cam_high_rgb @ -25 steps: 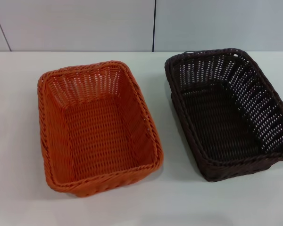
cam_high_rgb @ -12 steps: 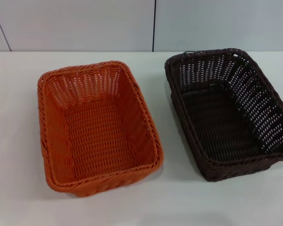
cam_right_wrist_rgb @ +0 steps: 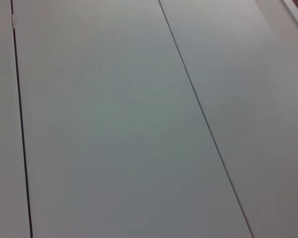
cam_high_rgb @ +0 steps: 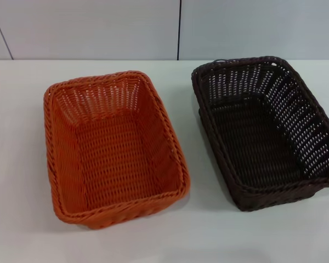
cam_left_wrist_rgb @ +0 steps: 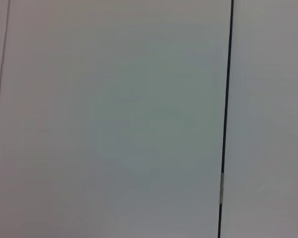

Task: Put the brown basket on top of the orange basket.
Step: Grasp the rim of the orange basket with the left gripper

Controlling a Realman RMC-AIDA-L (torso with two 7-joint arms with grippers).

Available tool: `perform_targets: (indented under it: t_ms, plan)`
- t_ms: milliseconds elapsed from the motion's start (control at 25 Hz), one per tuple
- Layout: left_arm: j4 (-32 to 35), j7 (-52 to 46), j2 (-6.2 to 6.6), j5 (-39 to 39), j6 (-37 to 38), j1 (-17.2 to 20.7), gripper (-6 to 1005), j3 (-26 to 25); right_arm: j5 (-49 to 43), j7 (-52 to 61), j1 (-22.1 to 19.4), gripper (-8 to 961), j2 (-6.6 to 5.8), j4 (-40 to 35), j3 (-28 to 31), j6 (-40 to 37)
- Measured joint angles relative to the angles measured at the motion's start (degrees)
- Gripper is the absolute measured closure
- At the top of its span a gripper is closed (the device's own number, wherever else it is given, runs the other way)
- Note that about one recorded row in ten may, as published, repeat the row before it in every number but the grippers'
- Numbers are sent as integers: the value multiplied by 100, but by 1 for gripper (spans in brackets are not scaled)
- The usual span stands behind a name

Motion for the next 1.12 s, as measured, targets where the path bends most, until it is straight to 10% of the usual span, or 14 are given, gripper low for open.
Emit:
perform_targets:
  t_ms: [280, 600, 800, 1120]
  plan:
    - [-2167, 643, 264, 519, -2130, 451, 232, -309, -45, 36, -31, 130, 1, -20, -9, -1]
    - [-4666, 954, -28, 1383, -5645, 615, 233, -1516, -50, 50, -86, 130, 16, -21, -10, -58]
    - [-6864, 1380, -151, 1452, -10282, 105, 234, -2505, -57, 53, -92, 130, 26, -10, -9, -35]
    - [-7613, 1713, -160, 1456, -12057, -365, 236, -3009, -57, 295, -94, 130, 15, -57, -9, -71]
